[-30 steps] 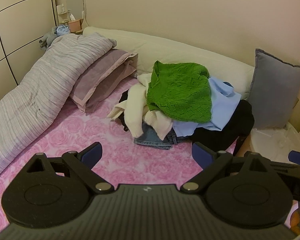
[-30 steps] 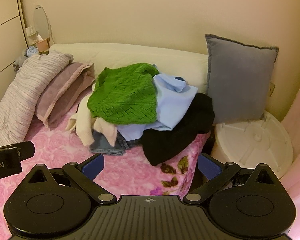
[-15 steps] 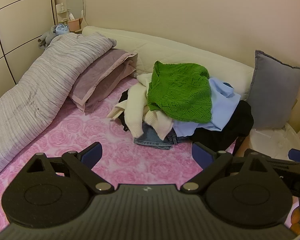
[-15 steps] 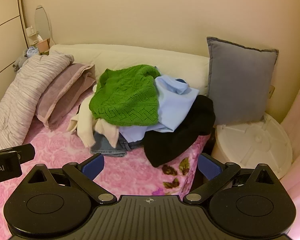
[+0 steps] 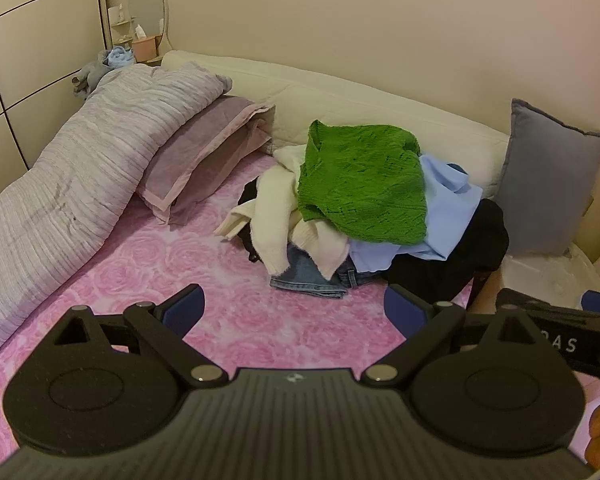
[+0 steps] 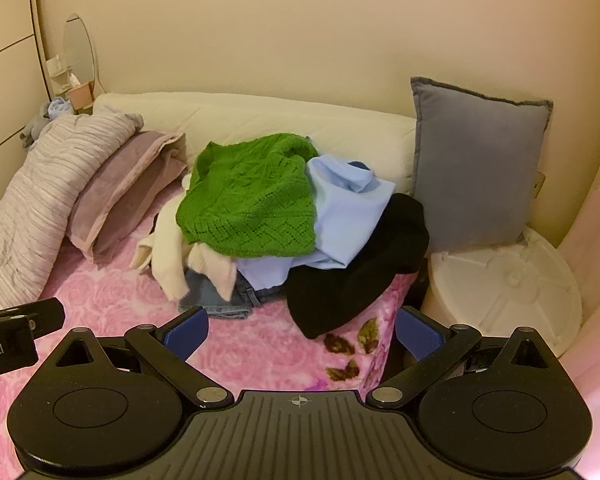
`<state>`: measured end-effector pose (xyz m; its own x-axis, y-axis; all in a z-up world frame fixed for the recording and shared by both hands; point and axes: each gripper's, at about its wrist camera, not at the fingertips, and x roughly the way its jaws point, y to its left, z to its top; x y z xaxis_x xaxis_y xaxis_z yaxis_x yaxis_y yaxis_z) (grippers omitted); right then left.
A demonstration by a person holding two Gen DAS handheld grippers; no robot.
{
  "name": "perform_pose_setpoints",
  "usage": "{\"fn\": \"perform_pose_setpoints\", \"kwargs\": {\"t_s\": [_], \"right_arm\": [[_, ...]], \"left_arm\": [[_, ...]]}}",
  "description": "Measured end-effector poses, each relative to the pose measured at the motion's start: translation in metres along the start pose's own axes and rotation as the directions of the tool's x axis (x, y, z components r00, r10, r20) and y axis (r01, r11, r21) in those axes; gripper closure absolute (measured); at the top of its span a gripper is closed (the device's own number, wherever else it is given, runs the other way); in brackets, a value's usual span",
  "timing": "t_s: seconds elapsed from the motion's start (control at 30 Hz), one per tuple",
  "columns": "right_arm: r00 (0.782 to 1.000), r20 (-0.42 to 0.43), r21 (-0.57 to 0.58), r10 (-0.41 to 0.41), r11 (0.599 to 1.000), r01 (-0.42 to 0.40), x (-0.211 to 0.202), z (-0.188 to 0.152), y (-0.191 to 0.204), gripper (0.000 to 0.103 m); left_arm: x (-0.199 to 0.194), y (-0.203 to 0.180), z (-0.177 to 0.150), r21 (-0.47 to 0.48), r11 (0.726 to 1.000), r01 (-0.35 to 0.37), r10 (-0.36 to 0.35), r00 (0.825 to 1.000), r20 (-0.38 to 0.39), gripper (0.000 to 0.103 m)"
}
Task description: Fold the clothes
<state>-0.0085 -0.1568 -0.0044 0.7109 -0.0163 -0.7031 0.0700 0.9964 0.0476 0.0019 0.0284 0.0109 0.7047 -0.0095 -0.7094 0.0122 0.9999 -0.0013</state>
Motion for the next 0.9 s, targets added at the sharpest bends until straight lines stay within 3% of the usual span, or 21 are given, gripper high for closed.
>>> {"fn": "perform_pose_setpoints", "kwargs": {"t_s": [0.9], "right_arm": [[1.0, -0.003, 0.009, -0.014, 1.0, 0.014, 0.011, -0.002, -0.01, 0.0]], "left_arm": [[0.018, 0.012, 0.0, -0.025, 0.999, 0.049, -0.05, 0.998, -0.047, 0.008]]}}
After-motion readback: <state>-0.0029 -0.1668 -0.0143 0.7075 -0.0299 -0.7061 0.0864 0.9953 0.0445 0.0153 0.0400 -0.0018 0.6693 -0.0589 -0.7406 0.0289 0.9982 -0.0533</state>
